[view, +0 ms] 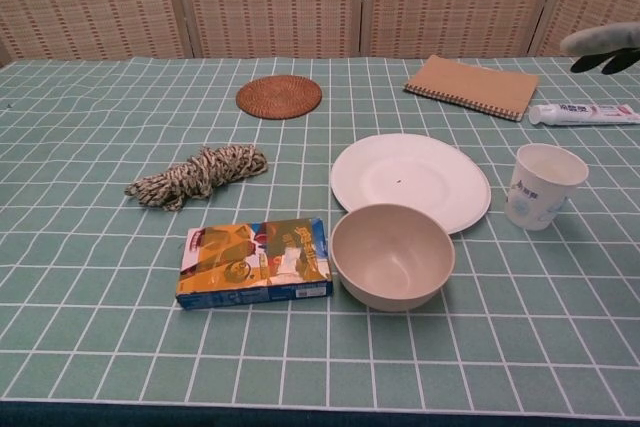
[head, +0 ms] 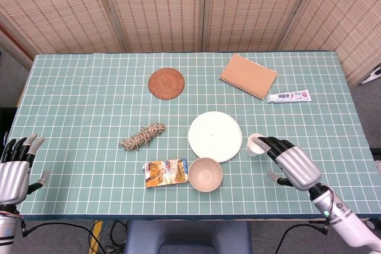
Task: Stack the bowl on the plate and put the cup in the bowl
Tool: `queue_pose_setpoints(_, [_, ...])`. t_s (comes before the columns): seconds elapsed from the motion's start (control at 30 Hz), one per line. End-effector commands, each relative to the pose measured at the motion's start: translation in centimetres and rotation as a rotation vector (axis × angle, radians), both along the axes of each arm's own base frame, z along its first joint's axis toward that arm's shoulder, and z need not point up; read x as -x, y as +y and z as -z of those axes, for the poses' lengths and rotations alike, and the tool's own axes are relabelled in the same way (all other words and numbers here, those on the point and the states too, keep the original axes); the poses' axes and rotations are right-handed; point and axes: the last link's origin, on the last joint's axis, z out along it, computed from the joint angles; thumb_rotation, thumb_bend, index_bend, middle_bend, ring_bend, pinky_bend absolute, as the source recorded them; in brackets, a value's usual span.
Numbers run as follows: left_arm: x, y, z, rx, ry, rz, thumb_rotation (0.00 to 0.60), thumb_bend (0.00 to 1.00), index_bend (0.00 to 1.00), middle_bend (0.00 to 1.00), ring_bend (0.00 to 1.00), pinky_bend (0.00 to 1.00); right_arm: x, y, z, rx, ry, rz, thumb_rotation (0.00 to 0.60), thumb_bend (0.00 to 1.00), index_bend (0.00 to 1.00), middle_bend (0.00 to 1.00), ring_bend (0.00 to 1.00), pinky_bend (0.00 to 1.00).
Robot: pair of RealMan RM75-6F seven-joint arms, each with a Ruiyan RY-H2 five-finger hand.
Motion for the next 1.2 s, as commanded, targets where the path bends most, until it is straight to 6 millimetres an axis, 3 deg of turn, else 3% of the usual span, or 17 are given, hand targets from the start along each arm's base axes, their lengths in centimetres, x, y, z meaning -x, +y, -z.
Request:
queue_pose_setpoints(0.03, [0.0,-0.1,0.0,-0.001,0.0,-0.002,0.6,0.29,0.12,0.03,0.09,0.03,-2.1,-0.5,2.1,-0.101,0.028,-0.09,0.6,0.26,0.04,0.12,0.13,0.28])
queue_pose_setpoints(0.3, [0.1,-0.3,-0.1,-0.008,0.001,-0.008,0.6,0.29,0.12,0.03,0.09,0.03,-3.4,-0.8,5.5,-0.221,0.109,-0.204,0.6,0.25,0.05,0.12,0.13,0.28])
queue_pose_setpoints(0.53, [0.0,-0.3,-0.1,-0.011,-0.001,-0.006,0.6,0.29,0.12,0.03,0.09,0.03,-3.9,-1.1,7.7,-0.251,0.144,-0.275,0.6,0.25,0.27,0.11,0.01,0.18])
queue_pose_setpoints(0.6, [0.0,-0.3,-0.1,-0.011,-0.001,-0.006,0.6,0.29,0.12,0.03,0.09,0.03,-3.9,-1.2,8.1,-0.246,0.146,-0.287,0.6,0.25,0.29,0.1,0.0,0.14])
queue_pose_setpoints(1.2, [0.1,-0.3,-0.2,-0.012,-0.004,-0.006,0.6,0.29,0.12,0.03,0.09,0.03,-3.5,-2.6,11.5,-0.22,0.176,-0.343,0.6,0.28,0.33,0.09,0.0,0.11])
